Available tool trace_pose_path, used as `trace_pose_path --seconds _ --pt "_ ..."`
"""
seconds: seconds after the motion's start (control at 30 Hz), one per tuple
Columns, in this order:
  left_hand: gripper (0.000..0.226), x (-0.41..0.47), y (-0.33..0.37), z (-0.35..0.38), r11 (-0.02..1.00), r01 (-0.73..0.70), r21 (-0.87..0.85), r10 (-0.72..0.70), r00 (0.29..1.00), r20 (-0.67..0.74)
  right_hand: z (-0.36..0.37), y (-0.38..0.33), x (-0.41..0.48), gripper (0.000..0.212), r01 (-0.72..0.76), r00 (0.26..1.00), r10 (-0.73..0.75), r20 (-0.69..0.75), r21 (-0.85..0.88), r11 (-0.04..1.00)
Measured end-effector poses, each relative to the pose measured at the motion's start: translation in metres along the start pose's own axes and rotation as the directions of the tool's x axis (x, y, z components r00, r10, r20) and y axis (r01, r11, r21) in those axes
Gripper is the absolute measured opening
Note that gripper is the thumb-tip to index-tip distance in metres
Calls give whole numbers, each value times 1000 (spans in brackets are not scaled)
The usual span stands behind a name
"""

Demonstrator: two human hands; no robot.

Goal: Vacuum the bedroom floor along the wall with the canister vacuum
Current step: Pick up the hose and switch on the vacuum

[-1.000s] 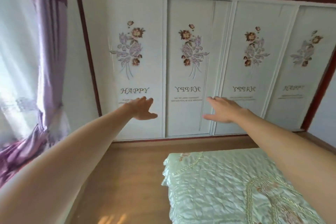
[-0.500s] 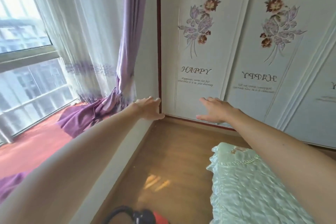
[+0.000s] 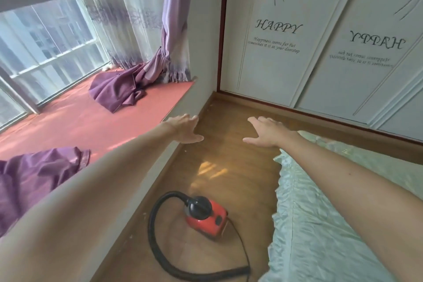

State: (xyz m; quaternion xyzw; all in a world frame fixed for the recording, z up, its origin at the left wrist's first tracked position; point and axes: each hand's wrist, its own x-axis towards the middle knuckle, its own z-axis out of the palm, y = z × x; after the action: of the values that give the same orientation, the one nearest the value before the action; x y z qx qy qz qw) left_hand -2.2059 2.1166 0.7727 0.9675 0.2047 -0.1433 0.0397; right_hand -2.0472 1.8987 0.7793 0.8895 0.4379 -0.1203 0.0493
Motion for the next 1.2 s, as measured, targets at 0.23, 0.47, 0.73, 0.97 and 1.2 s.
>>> trace_pose_path --seconds 0.23,0.47,0.73,0.97,1.2 --pt "65 1 -19 111 999 -8 -36 15 984 177 111 -27 10 72 -10 982 1 189 49 999" --pt "64 8 -32 219 996 8 -84 23 932 362 215 -47 13 72 -30 928 2 373 69 997" --pt "70 15 -27 350 989 -9 -150 91 833 545 338 -63 12 75 -178 857 41 514 220 959" --pt "63 6 -9 458 991 -49 -123 120 721 683 445 -72 -8 76 -270 778 54 626 255 928" --pt "65 -11 12 553 989 -52 -137 140 618 774 542 -73 -32 80 -317 696 15 718 288 903"
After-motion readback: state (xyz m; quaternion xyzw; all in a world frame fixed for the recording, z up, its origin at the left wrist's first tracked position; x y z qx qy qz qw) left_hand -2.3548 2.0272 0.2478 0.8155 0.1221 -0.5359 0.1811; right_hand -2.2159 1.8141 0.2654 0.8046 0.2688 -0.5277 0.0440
